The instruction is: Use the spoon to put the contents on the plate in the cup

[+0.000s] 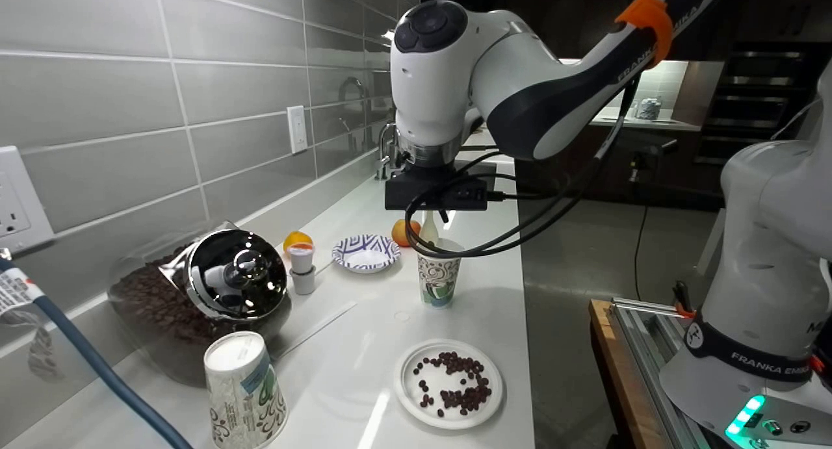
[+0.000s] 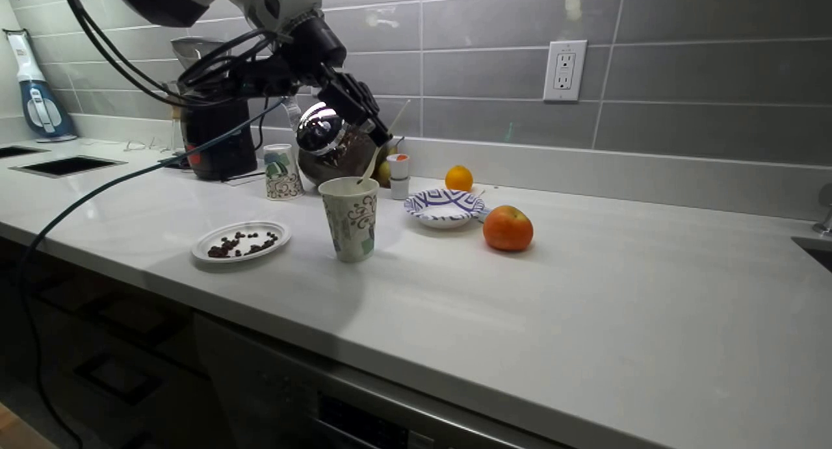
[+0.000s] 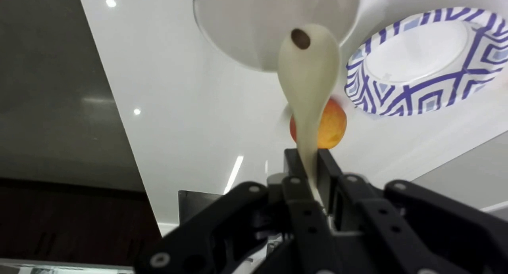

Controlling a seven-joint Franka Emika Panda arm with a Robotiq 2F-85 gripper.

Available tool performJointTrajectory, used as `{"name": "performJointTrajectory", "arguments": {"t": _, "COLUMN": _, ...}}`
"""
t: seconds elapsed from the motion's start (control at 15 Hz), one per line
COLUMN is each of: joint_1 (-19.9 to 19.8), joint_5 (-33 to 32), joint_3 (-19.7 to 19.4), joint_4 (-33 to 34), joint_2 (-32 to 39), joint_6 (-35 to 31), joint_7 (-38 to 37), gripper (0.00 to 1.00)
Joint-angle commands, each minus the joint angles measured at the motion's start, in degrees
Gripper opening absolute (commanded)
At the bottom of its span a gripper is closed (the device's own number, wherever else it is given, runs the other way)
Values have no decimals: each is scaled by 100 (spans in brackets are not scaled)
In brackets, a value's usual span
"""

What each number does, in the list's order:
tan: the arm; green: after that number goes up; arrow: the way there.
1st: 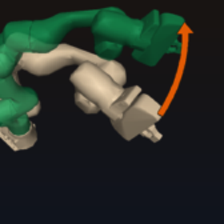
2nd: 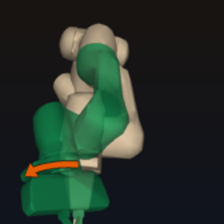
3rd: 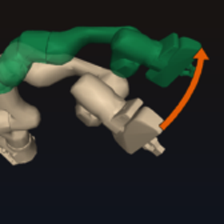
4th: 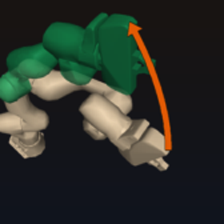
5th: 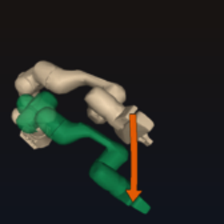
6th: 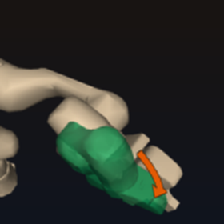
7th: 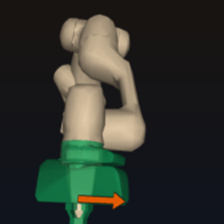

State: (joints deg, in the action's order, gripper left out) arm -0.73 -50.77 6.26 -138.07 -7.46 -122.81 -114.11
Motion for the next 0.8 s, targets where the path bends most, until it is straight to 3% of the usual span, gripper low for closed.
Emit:
{"name": "performJointTrajectory", "arguments": {"t": 0.0, "joint_1": 146, "joint_5": -479, "joint_3": 49, "joint_4": -142, "joint_2": -88, "joint_6": 105, "joint_7": -769, "gripper": 3}}
{"name": "performJointTrajectory", "arguments": {"t": 0.53, "joint_1": 405, "joint_5": -964, "joint_3": 146, "joint_4": -340, "joint_2": -151, "joint_6": 501, "joint_7": -1576, "gripper": 3}}
{"name": "performJointTrajectory", "arguments": {"t": 0.73, "joint_1": 330, "joint_5": -712, "joint_3": -130, "joint_4": -523, "joint_2": -487, "joint_6": -249, "joint_7": -1137, "gripper": 3}}
